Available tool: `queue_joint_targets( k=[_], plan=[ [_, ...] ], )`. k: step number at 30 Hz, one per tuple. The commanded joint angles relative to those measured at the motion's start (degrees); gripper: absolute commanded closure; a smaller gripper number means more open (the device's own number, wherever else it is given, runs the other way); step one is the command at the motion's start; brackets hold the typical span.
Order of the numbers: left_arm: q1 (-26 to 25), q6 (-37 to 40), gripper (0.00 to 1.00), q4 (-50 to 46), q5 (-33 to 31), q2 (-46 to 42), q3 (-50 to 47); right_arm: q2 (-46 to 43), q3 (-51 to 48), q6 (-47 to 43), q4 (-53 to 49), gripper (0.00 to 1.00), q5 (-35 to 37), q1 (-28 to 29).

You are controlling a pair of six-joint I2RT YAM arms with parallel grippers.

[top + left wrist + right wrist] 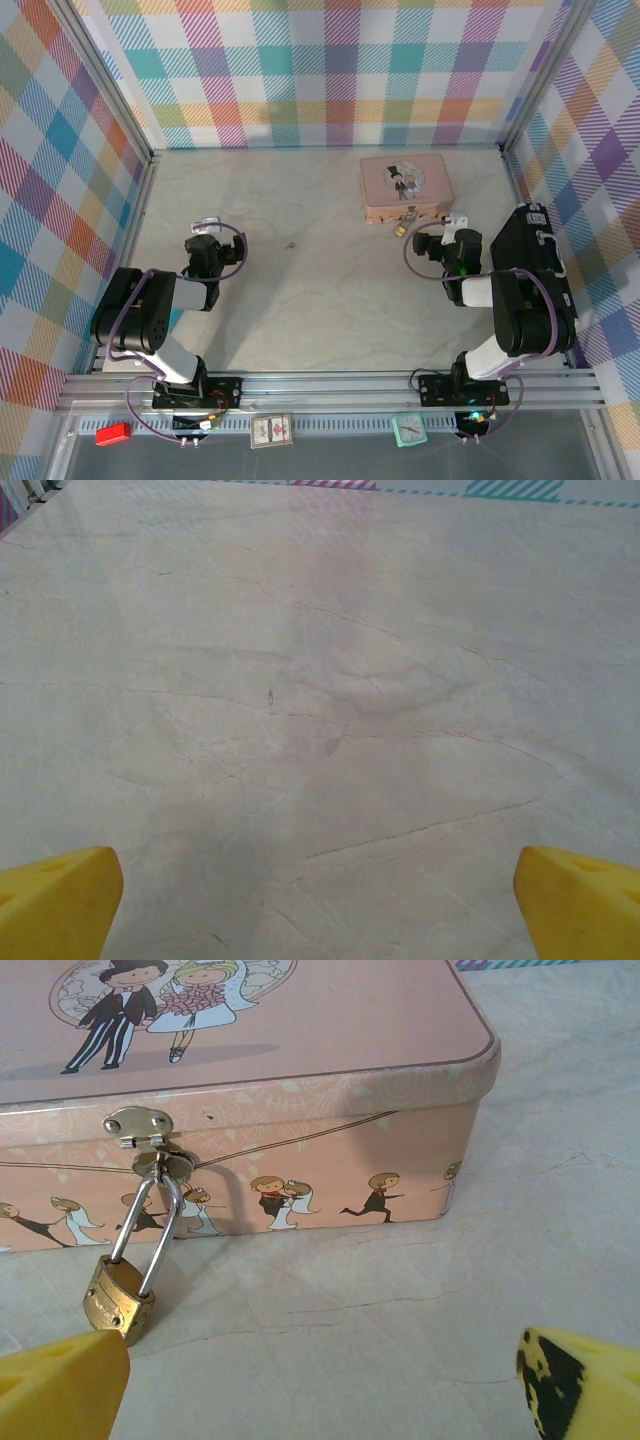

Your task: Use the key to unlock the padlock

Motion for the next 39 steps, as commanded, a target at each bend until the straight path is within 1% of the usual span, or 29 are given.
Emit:
queue_joint_targets(
  k=[1, 20, 24, 26, 28, 30, 33, 35, 37, 39],
  plan=[
    [0.5, 0.5, 0.0, -0.3, 1.1, -0.5, 1.1, -0.4, 1.0, -0.2, 0.6, 0.01, -1.3, -0.4],
    [0.4, 0.9, 0.0, 0.3, 1.0, -0.6, 0.7, -0.5, 0.9, -0.2, 0.7, 0.01, -1.2, -0.4],
    [-1.0, 3.4, 0.0, 1.7, 3.1, -2.2, -1.0, -0.6, 0.6, -0.5, 1.3, 0.01, -1.1, -0.3],
    [-1.9, 4.2, 0.0, 6.0, 2.0, -3.7, -3.7, -1.1, -0.1, -1.7, 2.0, 0.01, -3.0, 0.2],
    [-2.9, 4.8, 0.0, 7.2, 0.6, -5.7, -5.2, -2.2, -1.4, -3.3, 3.7, 0.01, -4.1, 0.9],
    [-4.0, 5.4, 0.0, 5.9, -1.1, -8.1, -5.8, -3.6, -3.1, -3.7, 5.8, 0.01, -4.1, 1.2],
    [-6.2, 6.5, 0.0, 2.1, -4.0, -11.0, -5.2, -8.0, -4.7, -4.9, 4.4, 0.01, -4.5, 2.3],
    [-8.0, 8.4, 0.0, 2.7, -6.1, -13.1, -6.0, -10.9, -4.9, -6.1, 1.8, 0.01, -3.0, 4.4],
    [-9.3, 9.8, 0.0, 3.2, -8.2, -15.3, -6.5, -13.1, -5.8, -8.9, 1.3, 0.01, -1.2, 6.6],
    [-10.6, 10.6, 0.0, 0.2, -10.0, -18.2, -5.5, -16.6, -6.3, -9.9, -0.4, 0.01, 0.2, 8.4]
  ],
)
